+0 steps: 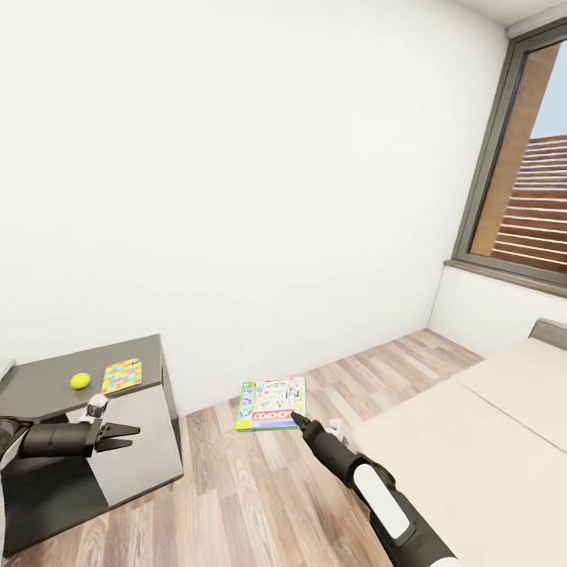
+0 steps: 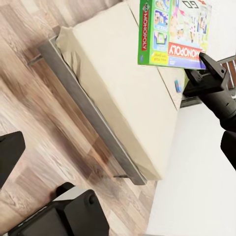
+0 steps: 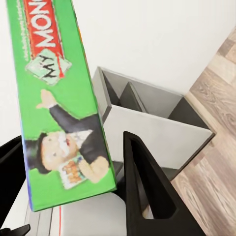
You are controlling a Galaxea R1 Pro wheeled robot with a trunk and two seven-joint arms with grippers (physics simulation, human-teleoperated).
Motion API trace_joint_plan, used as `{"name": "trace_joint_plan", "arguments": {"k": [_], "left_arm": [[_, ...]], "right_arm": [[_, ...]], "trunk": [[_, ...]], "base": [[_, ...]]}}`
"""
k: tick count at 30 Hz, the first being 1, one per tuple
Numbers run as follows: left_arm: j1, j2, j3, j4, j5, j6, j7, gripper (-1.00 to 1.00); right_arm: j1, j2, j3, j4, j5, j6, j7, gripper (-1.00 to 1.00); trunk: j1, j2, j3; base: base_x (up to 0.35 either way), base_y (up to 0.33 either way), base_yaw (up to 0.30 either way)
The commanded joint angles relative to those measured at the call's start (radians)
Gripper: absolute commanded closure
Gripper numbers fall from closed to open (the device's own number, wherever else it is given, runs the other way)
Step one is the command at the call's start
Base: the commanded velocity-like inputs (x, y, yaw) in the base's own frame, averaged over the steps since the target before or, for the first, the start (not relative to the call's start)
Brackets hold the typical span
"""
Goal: Put all the toys in the child's room - the three board games (two on the bed and one on the table), the two jigsaw puzzles on the table, and the tennis ball on the table - inside the toy box on the table in the child's room.
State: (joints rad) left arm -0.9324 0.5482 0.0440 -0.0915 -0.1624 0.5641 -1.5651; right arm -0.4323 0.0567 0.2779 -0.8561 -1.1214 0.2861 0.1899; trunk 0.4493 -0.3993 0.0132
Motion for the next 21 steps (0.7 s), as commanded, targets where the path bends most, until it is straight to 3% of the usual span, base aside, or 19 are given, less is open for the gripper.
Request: {"name": "trace_joint_plan", "arguments": {"k": [1, 13, 21], "left_arm": [[0.000, 0.000, 0.005, -0.001, -0.009, 0.011, -0.006, -1.00], [0.000, -0.001, 0.005, -0.001, -0.008, 0.016, -0.006, -1.00], [0.000, -0.003, 0.003, -0.001, -0.009, 0.017, -0.006, -1.00]], "right_arm": [[0.000, 0.000, 0.000, 0.000, -0.008, 0.003, 0.000, 1.00], [0.000, 0.000, 0.000, 0.000, -0.008, 0.004, 0.000, 1.00], [0.000, 0.000, 0.000, 0.000, -0.008, 0.004, 0.002, 1.00]], "trunk": [[0.001, -0.001, 0.001], [0.001, -0.001, 0.012], [0.001, -0.001, 0.014]], "base": [[0.136, -0.081, 0.219], [0.025, -0.015, 0.233], [0.000, 0.000, 0.059]]}}
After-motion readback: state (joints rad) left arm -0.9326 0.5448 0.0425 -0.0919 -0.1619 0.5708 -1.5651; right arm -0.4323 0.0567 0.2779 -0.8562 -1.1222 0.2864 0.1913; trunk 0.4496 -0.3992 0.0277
